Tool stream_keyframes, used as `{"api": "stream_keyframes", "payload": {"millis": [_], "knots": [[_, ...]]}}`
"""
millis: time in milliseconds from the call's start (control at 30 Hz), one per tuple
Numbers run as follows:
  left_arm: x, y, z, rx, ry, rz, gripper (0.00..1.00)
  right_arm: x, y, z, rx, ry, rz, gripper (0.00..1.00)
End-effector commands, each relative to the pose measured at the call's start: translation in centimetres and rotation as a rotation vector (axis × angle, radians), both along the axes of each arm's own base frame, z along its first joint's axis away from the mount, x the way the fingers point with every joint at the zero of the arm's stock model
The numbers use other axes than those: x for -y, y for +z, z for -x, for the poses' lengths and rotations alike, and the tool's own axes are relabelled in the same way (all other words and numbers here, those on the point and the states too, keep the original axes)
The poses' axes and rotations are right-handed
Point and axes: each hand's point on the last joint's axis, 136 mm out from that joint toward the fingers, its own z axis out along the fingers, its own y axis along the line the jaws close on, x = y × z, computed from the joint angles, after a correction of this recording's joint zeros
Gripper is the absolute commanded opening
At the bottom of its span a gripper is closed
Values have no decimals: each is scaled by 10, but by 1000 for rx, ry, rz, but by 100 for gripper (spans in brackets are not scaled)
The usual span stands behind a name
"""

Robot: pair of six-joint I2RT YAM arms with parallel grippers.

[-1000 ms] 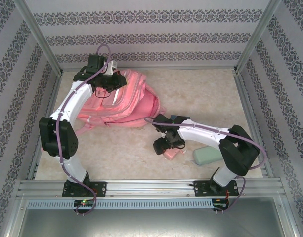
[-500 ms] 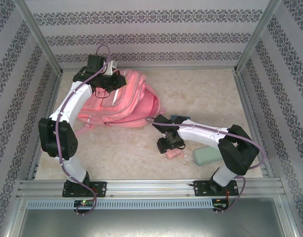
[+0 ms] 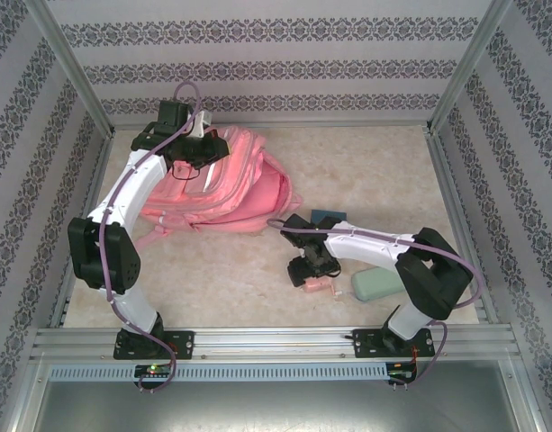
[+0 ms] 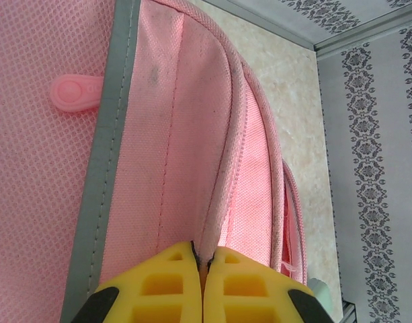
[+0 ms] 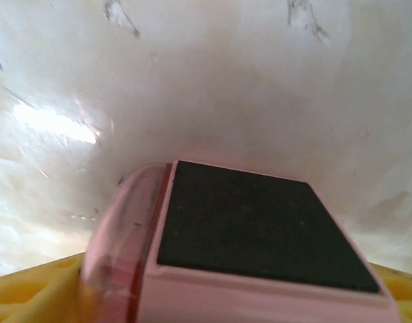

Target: Pack books, pencil case, and school supplies into a backpack

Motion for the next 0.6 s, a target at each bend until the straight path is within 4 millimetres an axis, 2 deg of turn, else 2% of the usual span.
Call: {"api": "stream_keyframes", "payload": {"millis": [0, 100, 300, 400, 567], "knots": [[0, 27, 5, 76, -16, 18, 0, 7, 6, 6, 2, -14, 12, 72], [0, 29, 6, 79, -17, 18, 0, 3, 17, -3, 46, -23, -9, 58], [-3, 47, 7, 129, 9, 25, 0, -18, 50, -33, 121, -67, -123, 57], [-3, 66, 8, 174, 23, 73, 0, -37, 71, -56, 143, -118, -244, 57], [-4, 99, 9, 246, 42, 155, 0, -71, 116, -109, 199, -208, -485, 55]]}}
